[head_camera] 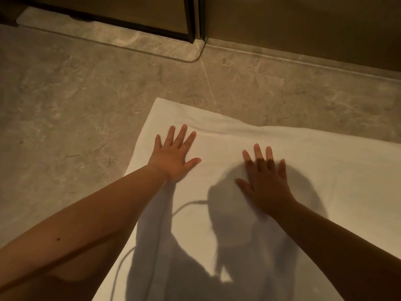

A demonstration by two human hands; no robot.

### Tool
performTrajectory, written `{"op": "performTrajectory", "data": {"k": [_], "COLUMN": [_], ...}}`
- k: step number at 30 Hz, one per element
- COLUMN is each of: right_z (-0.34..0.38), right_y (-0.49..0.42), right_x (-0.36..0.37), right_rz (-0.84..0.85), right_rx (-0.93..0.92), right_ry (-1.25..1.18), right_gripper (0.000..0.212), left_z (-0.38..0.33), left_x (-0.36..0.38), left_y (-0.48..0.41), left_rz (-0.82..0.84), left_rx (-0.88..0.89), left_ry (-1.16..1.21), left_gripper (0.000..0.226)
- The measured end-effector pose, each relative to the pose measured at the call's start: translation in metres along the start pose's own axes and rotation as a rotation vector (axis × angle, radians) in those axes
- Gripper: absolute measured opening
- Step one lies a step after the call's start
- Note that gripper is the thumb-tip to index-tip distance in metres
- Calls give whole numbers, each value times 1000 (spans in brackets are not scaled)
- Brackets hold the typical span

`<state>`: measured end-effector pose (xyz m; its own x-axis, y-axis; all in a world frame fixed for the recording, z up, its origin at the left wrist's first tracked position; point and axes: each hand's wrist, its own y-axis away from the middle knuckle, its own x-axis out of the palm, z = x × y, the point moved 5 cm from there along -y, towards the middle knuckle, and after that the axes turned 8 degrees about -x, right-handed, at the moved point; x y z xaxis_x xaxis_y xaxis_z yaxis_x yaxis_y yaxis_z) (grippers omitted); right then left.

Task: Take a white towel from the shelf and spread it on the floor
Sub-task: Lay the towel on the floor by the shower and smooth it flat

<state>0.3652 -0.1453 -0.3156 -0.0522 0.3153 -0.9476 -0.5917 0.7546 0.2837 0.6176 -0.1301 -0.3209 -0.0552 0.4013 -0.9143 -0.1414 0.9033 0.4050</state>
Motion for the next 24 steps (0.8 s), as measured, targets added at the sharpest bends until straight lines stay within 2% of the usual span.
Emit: {"op": "performTrajectory", "data": {"k": [5, 7, 9, 10, 13, 16, 24], "right_z": [0, 2, -1, -6, -21, -29, -41], "right_y": [-4, -9, -18, -24, -42, -45, -51], "right_x": [4, -10, -28, -34, -31, -14, -15], "right_rz": [21, -84, -290, -337, -156, -1, 110], "right_rx": [-8, -18, -47, -41, 47, 71, 44], "right_ry": [14, -58, -92, -83, -26, 13, -6], "right_gripper": [79, 78, 68, 66, 75, 81, 92], "left_z": [5, 1, -7, -14, -36, -45, -43], "left_x": [-4, -9, -15, -17, -14, -6, -2], "left_y": [-8, -8, -7, -6, -6, -11, -15], "left_rz": [45, 4, -90, -120, -82, -28, -26], "left_rx": [-33, -48, -23, 9, 97, 85, 75], "left_ry": [-48, -54, -14, 6, 12, -10, -65], "left_gripper": [81, 82, 81, 81, 82, 85, 92]}}
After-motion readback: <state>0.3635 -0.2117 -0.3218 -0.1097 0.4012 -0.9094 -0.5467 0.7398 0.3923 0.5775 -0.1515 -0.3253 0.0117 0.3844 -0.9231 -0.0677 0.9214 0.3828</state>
